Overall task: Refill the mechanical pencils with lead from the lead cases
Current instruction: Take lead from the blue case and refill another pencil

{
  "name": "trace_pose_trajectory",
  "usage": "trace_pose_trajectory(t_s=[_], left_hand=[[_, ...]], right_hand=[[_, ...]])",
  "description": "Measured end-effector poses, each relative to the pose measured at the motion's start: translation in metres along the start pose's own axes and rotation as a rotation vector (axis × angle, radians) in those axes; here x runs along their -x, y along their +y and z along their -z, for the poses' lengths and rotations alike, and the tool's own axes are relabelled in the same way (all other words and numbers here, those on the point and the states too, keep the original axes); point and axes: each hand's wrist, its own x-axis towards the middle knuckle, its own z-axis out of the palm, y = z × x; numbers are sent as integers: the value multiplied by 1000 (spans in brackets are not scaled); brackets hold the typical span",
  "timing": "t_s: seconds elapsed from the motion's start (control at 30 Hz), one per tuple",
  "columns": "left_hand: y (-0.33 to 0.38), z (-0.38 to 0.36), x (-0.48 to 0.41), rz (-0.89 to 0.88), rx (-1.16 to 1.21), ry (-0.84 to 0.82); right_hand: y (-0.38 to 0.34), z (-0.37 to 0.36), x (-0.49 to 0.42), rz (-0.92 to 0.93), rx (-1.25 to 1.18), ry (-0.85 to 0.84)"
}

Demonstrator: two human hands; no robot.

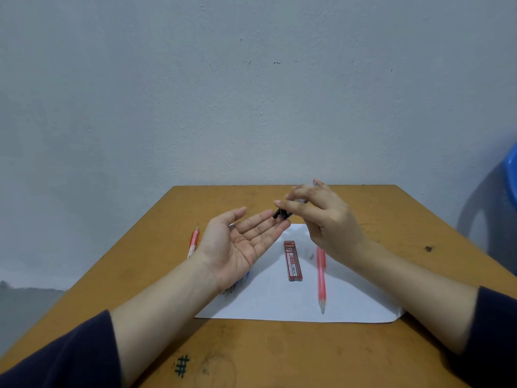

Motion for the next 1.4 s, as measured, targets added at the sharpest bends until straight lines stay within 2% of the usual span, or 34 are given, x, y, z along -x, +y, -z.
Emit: trace_pose_trajectory(t_s=[0.23, 0.53, 0.83, 1.4], left_hand=[[-6, 1, -5, -91, -291, 89], [-14, 5, 0, -429, -865, 207], [-15, 6, 0, -538, -966, 210], [-15, 8, -1, -871, -1008, 253]], right_hand=[[1, -1, -1, -25, -45, 25], [0, -2, -2, -4, -95, 35], [-7, 2, -7, 8, -72, 59], [-5, 1, -4, -173, -104, 88]])
